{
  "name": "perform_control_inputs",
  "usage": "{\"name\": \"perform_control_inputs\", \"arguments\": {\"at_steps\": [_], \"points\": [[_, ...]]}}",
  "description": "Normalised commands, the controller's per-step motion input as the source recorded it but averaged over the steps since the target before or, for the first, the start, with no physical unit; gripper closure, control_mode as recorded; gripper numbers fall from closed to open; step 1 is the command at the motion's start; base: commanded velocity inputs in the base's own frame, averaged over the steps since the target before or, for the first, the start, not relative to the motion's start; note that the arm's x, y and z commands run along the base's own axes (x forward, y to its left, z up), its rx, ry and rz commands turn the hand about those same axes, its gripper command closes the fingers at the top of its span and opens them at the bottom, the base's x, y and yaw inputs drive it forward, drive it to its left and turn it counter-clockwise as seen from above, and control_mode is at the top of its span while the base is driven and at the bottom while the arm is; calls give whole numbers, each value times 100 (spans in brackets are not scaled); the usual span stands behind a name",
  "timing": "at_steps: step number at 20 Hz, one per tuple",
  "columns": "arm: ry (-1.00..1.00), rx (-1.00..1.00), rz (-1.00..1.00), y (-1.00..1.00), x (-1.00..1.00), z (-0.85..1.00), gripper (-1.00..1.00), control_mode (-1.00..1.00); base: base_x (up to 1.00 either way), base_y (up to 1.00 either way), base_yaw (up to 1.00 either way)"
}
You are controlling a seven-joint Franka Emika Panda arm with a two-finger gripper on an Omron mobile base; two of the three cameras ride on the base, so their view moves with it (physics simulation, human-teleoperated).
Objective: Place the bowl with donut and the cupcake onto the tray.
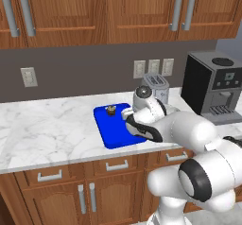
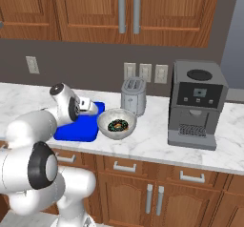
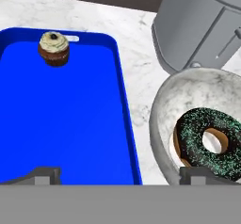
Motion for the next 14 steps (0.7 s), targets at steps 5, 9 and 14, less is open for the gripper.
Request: {"name": "perform_control_inputs", "arguments": {"at_steps": [5, 9, 14], "points": [[0, -2, 10, -34, -14, 0, -100, -100, 0, 0, 0], [0, -4, 10, -35, -5, 0, -100, -100, 0, 0, 0], [0, -2, 8, -25, 0, 0, -100, -100, 0, 0, 0]]}}
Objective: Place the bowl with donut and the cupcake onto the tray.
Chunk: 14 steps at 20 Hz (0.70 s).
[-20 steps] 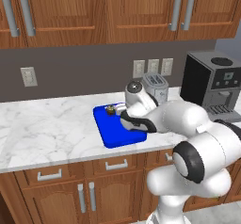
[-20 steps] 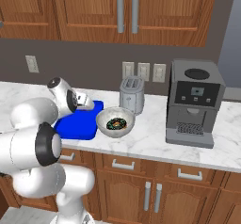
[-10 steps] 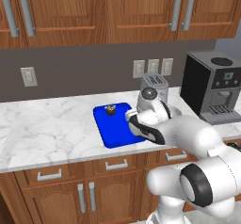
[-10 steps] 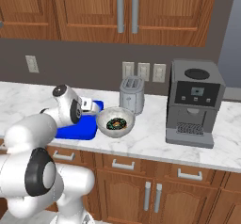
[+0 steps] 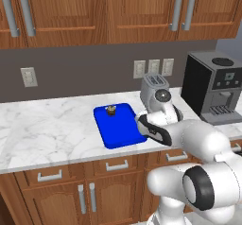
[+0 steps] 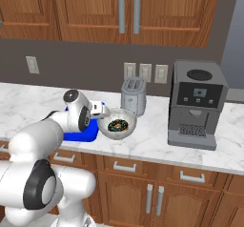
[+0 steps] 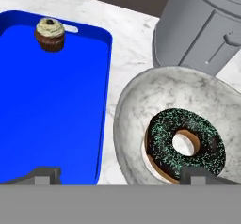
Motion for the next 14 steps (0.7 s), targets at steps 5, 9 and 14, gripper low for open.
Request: {"name": "perform_control_inputs", "arguments": {"at_steps": [5, 9, 14], "points": [[3, 0, 8, -7, 6, -16, -100, -100, 0, 0, 0], [6, 0, 10, 0, 12, -26, -100, -100, 0, 0, 0], [4, -1, 8, -4, 13, -15, -100, -100, 0, 0, 0]]}}
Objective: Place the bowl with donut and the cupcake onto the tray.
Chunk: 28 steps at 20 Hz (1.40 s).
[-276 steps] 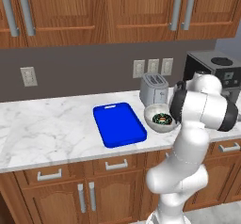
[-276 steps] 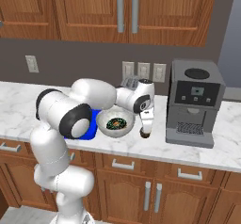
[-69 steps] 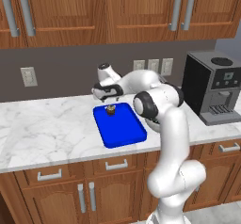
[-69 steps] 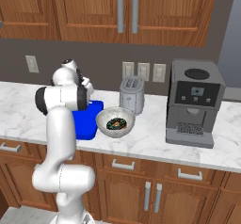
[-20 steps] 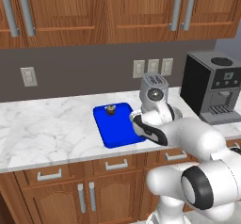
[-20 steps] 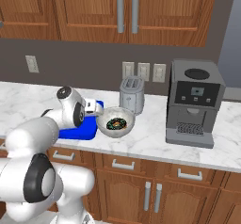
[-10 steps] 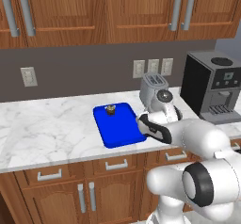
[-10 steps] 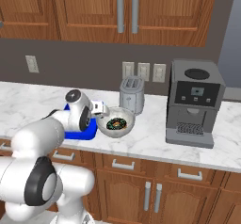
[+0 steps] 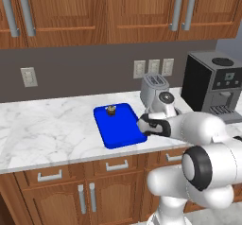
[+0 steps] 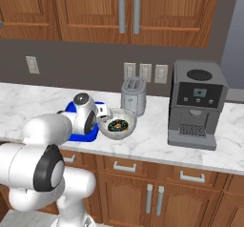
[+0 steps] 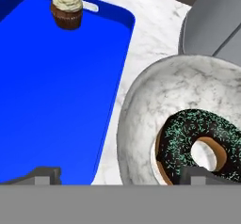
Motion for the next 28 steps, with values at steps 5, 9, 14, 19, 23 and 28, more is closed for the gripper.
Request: {"name": "perform_control_inputs", "arguments": {"at_steps": [5, 9, 14, 19, 23, 28], "points": [[2, -4, 7, -13, 6, -10, -100, -100, 0, 0, 0], [2, -4, 6, -11, 2, -15, -100, -100, 0, 0, 0], [2, -2, 5, -9, 7, -16, -100, -100, 0, 0, 0], [3, -2, 5, -4, 12, -16, 100, -100, 0, 0, 0], [2, -2, 4, -3, 8, -11, 100, -100, 0, 0, 0], [0, -2, 6, -3, 1, 2, 100, -100, 0, 0, 0]]}}
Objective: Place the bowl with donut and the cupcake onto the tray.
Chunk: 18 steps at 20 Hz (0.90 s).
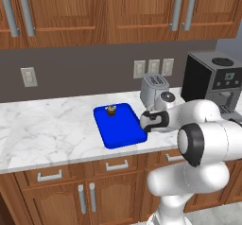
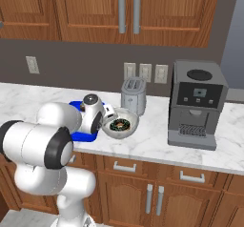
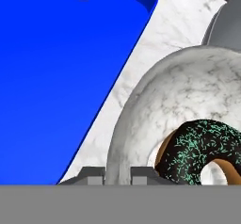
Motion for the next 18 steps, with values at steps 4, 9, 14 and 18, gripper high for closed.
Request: {"name": "perform_control_inputs", "arguments": {"at_steps": [4, 9, 14, 18], "points": [[0, -1, 9, 0, 0, 11, 100, -100, 0, 0, 0], [0, -9, 10, 8, 0, 29, 100, -100, 0, 0, 0], [0, -14, 9, 23, 0, 26, 100, -100, 0, 0, 0], [0, -8, 9, 34, 0, 11, 100, -100, 0, 0, 0]]}}
